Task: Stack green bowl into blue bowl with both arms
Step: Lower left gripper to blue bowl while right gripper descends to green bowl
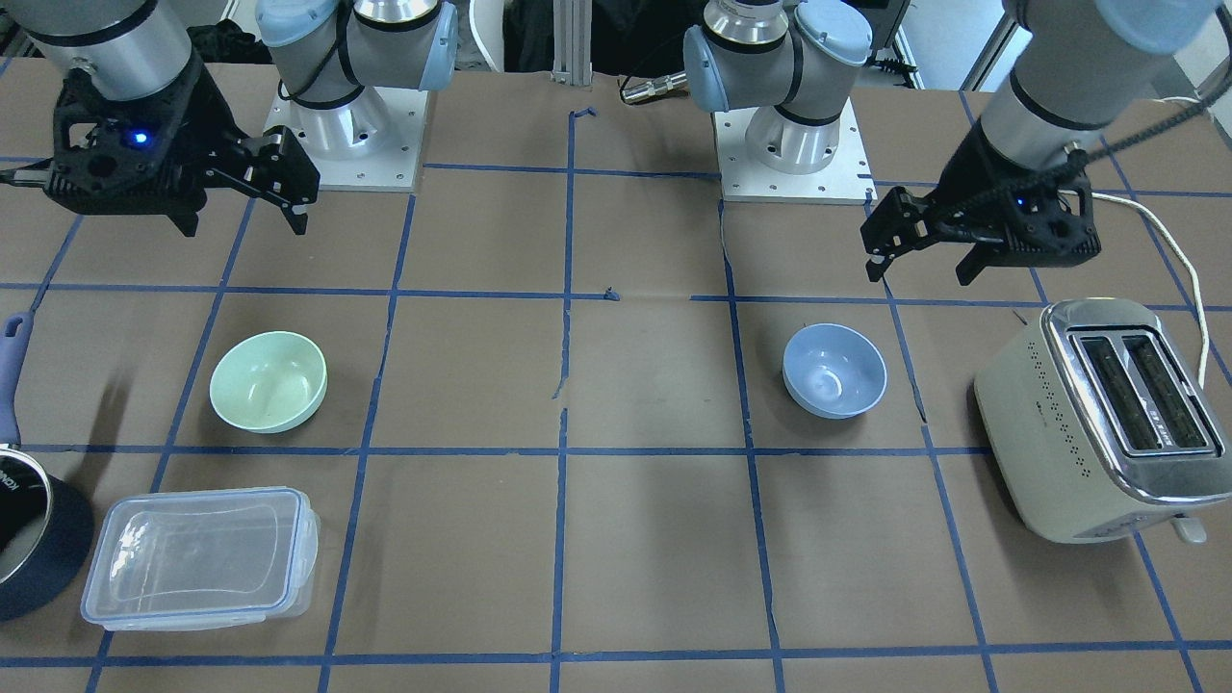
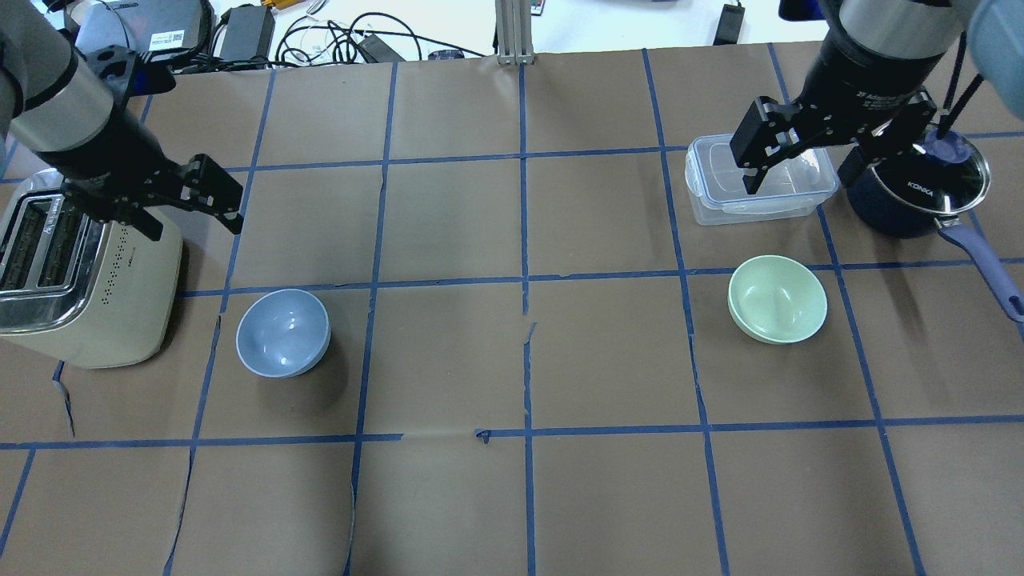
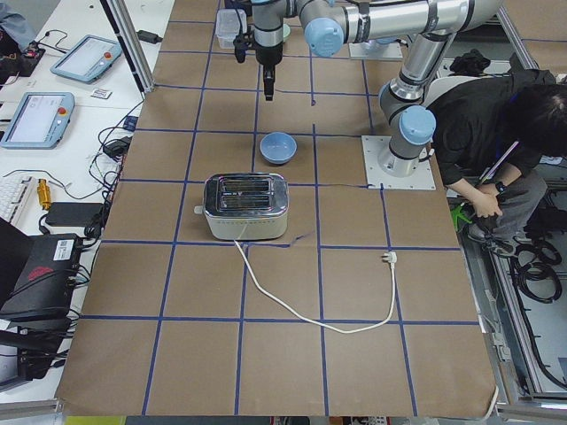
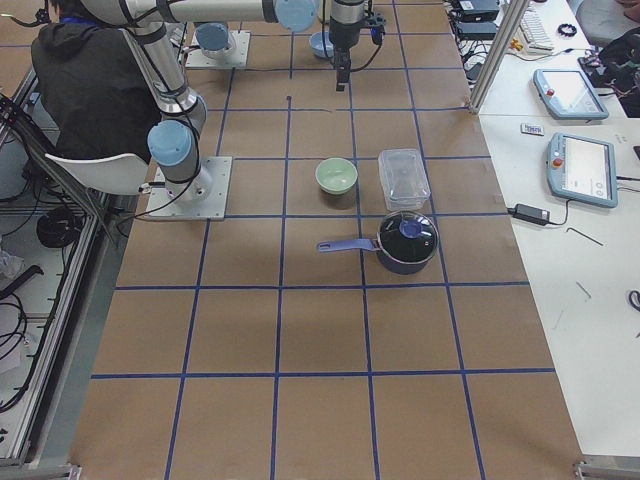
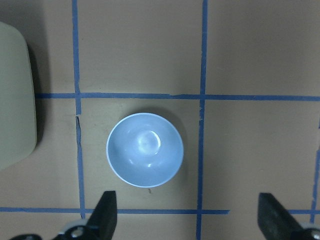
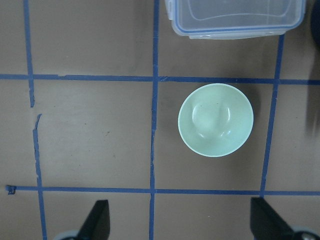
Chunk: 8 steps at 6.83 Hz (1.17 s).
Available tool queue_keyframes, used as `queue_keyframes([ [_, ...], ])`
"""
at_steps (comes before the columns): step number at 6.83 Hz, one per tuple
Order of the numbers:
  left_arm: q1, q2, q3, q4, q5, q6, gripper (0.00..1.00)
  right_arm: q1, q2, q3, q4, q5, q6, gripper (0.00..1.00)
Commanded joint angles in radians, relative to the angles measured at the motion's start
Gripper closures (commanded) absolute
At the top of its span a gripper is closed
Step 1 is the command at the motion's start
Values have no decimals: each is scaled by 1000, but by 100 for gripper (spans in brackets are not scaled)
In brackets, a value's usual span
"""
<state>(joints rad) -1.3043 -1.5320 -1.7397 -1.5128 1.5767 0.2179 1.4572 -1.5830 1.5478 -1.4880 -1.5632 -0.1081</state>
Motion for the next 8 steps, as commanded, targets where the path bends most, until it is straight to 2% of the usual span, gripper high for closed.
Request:
queue_keyframes([
  [1,83,-40,-212,210,3,32,0,-183,15,6,5,-1,-15,0],
  [2,83,-83,-295,359,5,21,0,-213,61,35,-6,-45,-15,0],
  [3,83,-120,-355,450,2,21,0,-260,110,81,-47,-49,-21,0],
  [4,85,-155,-381,497,8,24,0,-273,127,133,-134,-43,-30,0],
  [5,86,-196,-388,535,11,27,0,-277,130,205,-159,-43,-113,0],
  [6,86,-242,-400,546,34,24,18,-281,136,266,-267,-43,-151,0],
  [7,89,-253,-400,568,28,27,55,-281,162,326,-334,-41,-154,0],
  [8,89,-252,-403,569,20,29,82,-281,188,360,-445,-43,-153,0],
])
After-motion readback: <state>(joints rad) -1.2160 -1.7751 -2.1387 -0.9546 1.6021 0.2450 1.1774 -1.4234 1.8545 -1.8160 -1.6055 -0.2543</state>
